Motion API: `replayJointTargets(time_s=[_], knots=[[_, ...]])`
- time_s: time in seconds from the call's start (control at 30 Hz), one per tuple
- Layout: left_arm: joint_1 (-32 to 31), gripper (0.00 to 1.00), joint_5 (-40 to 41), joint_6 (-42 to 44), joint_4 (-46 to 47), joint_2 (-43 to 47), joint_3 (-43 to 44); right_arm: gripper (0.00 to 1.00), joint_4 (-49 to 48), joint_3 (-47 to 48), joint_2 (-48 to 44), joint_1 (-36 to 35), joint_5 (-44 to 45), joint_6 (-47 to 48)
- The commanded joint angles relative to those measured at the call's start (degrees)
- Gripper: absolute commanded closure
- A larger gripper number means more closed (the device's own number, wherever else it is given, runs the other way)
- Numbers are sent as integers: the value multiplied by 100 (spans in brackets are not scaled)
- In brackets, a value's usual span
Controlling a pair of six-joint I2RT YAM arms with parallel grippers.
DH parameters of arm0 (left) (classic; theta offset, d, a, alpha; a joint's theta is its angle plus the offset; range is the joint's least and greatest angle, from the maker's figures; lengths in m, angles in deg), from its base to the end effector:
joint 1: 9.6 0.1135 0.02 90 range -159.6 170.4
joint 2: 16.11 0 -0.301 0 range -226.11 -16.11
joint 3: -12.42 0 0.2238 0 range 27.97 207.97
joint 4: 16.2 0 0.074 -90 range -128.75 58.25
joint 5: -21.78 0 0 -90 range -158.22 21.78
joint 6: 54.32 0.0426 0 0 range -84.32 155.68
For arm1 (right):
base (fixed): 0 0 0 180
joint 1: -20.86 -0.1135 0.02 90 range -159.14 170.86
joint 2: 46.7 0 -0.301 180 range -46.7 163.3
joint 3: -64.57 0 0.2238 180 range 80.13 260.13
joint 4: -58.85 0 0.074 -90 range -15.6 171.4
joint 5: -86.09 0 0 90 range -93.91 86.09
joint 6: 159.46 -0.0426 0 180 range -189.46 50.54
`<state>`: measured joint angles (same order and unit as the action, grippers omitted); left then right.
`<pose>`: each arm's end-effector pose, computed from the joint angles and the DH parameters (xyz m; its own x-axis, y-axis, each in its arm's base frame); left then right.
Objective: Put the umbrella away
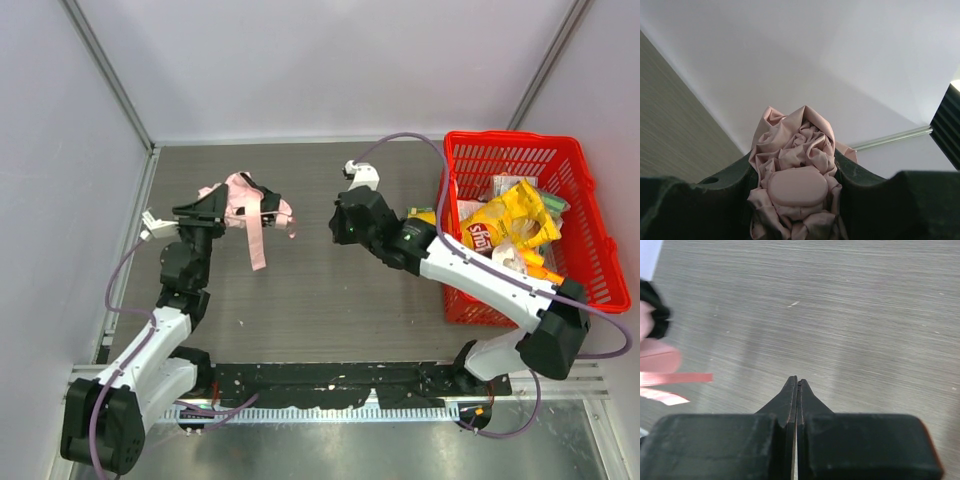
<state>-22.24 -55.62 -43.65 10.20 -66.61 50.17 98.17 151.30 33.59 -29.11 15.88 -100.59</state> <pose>0.1573 -0.0258 0.3236 0.0360 -0.9909 -0.1293 0.2275 0.1342 -0.9645 0.1959 0.2108 0.3734 -0.5768 0.0696 -0.8139 -0.2797 0.9193 0.2768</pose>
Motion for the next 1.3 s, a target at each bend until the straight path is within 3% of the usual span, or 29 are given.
replayJointTargets(time_s=[0.0,0.13,0.2,0.23,0.27,0.3,0.33,0.4,0.53,0.7,0.8,0.83,0.9,0.97,1.07,1.17,1.27], knots=[[-1,100,6,-276,673,-100,-57,99,-513,315,301,-293,-133,72],[8,100,23,-539,621,-56,-66,99,-951,670,830,-293,-599,239],[-1,100,23,-662,665,-48,-49,99,-1443,241,551,-285,-625,327],[-1,100,32,-741,674,-48,-57,95,-2194,-362,384,-276,-843,440],[7,100,41,-811,700,-56,-57,86,-2654,-742,121,-267,-1341,494],[-1,100,67,-873,744,-65,-75,64,-3607,-1329,-30,-258,-1642,686],[-1,100,67,-969,761,-65,-84,44,-3964,-1656,-266,-258,-2359,775],[8,100,67,-1110,805,-65,-101,21,-5027,-2264,-469,-267,-3056,951],[8,100,67,-1628,814,-91,-180,6,-6954,-3048,-296,-311,-3613,1205],[-1,100,32,-2138,894,-101,-303,4,-8605,-2987,513,-285,-3693,1154],[8,100,14,-2174,797,22,-286,7,-8750,-2671,943,-250,-3992,742],[8,100,14,-2157,727,75,-277,9,-8688,-2653,988,-241,-3713,566],[8,100,41,-2087,674,154,-268,18,-8249,-2670,945,-145,-3204,-267],[-1,100,6,-2025,682,163,-233,23,-8029,-2907,927,-83,-3209,-1696],[8,100,-99,-1867,1059,15,-233,25,-7189,-2996,865,-65,-3236,-2904],[8,100,-301,-1718,1761,-266,-242,35,-6160,-2550,1066,-74,-3927,-4508],[8,100,-521,-1656,2569,-670,-233,36,-6085,-2266,1374,-65,-4719,-5822]])
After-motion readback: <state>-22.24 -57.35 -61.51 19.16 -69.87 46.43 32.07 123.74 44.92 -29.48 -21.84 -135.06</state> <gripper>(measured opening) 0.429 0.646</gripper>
